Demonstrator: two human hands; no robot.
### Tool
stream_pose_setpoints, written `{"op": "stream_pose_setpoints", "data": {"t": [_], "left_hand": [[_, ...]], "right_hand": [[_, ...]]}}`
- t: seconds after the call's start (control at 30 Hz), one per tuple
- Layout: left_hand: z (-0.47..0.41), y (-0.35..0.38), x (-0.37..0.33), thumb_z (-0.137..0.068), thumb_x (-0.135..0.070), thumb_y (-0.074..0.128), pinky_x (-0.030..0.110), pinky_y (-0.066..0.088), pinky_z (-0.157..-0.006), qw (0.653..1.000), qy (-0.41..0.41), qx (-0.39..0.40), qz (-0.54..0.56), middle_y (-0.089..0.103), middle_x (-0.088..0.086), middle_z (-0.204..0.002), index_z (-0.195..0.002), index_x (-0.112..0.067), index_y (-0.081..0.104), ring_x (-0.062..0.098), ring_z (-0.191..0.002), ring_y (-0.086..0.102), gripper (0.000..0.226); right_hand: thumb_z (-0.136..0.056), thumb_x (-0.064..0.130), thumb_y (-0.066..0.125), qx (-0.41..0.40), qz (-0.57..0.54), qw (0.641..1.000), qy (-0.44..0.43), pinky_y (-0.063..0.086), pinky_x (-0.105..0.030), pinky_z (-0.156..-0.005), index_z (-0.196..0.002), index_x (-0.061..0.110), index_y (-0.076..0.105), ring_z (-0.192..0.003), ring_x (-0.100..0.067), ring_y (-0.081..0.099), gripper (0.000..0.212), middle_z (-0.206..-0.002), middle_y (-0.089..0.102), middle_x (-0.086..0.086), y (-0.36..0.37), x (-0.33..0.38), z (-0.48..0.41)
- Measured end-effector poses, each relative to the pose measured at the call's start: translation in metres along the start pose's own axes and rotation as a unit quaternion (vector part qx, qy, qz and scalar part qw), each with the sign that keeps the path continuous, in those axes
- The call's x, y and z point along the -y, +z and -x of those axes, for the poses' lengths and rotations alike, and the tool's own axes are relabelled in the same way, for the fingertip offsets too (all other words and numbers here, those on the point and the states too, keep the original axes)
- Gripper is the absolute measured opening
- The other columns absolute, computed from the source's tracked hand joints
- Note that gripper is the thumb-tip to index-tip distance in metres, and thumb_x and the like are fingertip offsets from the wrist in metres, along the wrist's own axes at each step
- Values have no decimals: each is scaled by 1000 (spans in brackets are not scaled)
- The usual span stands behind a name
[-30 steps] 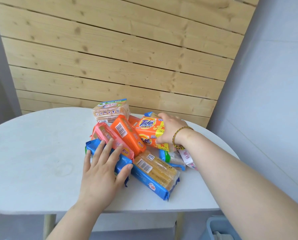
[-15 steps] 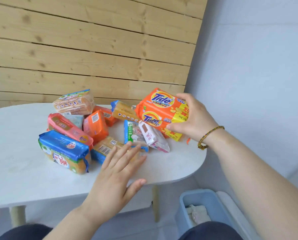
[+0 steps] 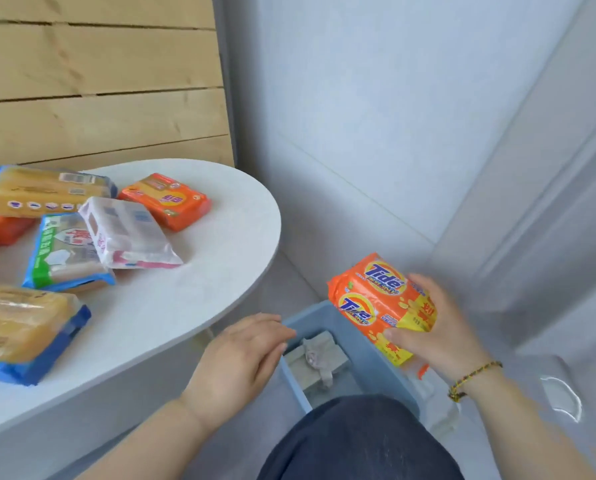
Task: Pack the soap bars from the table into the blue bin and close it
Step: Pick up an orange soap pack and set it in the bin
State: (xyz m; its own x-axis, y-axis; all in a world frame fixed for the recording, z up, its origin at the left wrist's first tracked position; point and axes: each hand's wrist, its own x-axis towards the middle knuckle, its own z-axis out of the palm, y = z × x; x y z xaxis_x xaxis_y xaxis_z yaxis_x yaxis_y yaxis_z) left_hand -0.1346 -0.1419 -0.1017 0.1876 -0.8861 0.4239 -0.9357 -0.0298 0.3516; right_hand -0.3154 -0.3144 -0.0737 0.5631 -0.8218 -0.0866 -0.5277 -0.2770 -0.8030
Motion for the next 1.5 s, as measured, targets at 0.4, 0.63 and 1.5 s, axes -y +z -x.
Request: {"op": "stream_pose_setpoints", "data": {"t": [0.4,0.63,1.5], "left_hand": [[2,140,58,-90,-47,37,30,1,-115,902,-163,394,-68,-14,1,-154,-143,-25,-4,15,-142,-5,71],[4,170,73,-89,-50,36,33,-7,-115,874,-143,458,-74,-16,0,-154,-143,-24,-4,16,-140,-18,72],[18,185,86,-86,-59,30,36,-12,-113,887,-134,440,-51,-20,-5,-152,-142,-27,-5,12,-118,-40,73]], "right_hand": [[-63,31,71,55,147,969,190,39,-32,-96,-134,25,34,-118,-26,44,80,-129,48,-8,100,-137,-18],[-78,42,61,154,232,918,281,34,-39,-103,-142,25,10,-128,-27,31,84,-138,34,-9,157,-164,-22],[-64,43,69,86,103,867,480,48,-28,-76,-116,10,41,-98,-22,59,67,-117,55,-7,190,-201,-48]]}}
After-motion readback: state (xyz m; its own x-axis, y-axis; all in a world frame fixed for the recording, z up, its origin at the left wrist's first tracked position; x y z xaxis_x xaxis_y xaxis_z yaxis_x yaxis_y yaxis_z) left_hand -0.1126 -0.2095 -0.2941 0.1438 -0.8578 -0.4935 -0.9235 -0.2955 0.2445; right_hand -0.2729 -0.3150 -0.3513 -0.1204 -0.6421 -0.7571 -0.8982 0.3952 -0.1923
